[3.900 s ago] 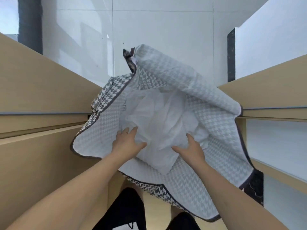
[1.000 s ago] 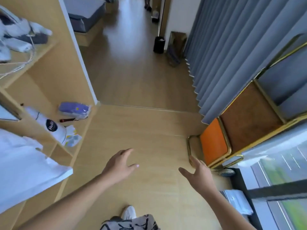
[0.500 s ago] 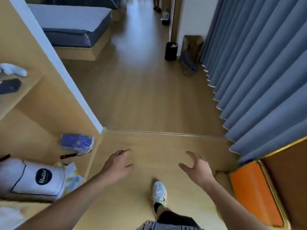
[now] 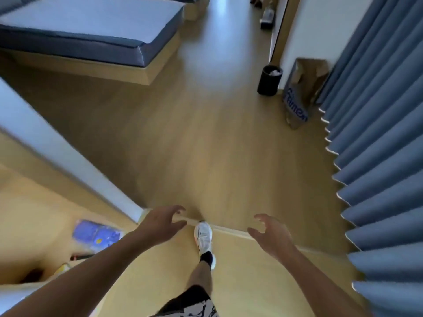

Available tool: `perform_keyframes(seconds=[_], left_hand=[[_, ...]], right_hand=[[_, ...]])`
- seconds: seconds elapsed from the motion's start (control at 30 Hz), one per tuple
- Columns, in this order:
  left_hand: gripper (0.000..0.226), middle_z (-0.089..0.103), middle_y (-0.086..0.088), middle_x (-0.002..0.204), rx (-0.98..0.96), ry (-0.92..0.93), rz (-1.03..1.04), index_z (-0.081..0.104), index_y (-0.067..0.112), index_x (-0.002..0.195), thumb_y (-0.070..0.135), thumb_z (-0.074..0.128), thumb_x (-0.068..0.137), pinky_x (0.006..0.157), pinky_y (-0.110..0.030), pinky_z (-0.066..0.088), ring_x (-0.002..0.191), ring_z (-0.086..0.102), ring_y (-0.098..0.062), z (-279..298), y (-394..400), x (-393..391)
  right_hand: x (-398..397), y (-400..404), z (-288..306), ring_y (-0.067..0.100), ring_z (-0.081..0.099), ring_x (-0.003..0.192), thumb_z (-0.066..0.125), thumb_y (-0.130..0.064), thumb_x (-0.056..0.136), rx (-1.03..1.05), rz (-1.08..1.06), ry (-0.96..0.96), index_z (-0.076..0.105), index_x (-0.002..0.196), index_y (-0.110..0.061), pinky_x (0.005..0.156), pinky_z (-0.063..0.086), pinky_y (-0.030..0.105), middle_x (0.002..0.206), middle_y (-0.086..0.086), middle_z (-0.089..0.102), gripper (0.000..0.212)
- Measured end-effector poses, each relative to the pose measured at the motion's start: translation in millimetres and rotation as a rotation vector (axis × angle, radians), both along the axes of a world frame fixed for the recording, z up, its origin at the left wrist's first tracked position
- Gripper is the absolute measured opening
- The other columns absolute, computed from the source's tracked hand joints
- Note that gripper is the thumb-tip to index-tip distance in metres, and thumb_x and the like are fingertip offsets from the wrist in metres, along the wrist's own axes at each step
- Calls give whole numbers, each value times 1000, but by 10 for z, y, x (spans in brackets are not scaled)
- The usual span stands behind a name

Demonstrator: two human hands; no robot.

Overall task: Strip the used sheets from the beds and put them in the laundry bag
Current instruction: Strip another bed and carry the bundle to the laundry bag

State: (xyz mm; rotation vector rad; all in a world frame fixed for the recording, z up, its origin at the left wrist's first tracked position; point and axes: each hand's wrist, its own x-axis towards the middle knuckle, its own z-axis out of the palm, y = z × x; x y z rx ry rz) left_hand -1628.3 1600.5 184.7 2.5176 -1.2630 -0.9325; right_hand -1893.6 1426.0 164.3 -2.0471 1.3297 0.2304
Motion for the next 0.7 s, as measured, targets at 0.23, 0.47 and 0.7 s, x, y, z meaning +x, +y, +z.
perform_keyframes(seconds=[0.23,0.47,0.7], left_hand=[[48,65,4,136,-8,73,-62,59,28,140,45,67,96,96,-26,43,121,61,-17,38,-2328,1165],[46,66,3,132,-115,28,-206,61,28,138,45,67,96,98,-30,46,119,62,-20,476,-4652,2091],[43,66,1,132,-116,-42,-221,63,26,136,43,66,96,99,-30,48,122,61,-19,398,-6728,3079]], right_hand=[[1123,-2008,163,20,65,114,76,-41,90,12,-120,3,64,136,-24,99,47,28,132,2,68,51],[1959,-3984,537,19,70,102,77,-37,91,-31,-200,-50,67,129,-18,92,51,29,115,2,73,44],[3189,-6275,326,23,72,94,81,-33,88,-60,-158,-152,72,120,-15,84,58,35,104,7,76,38]])
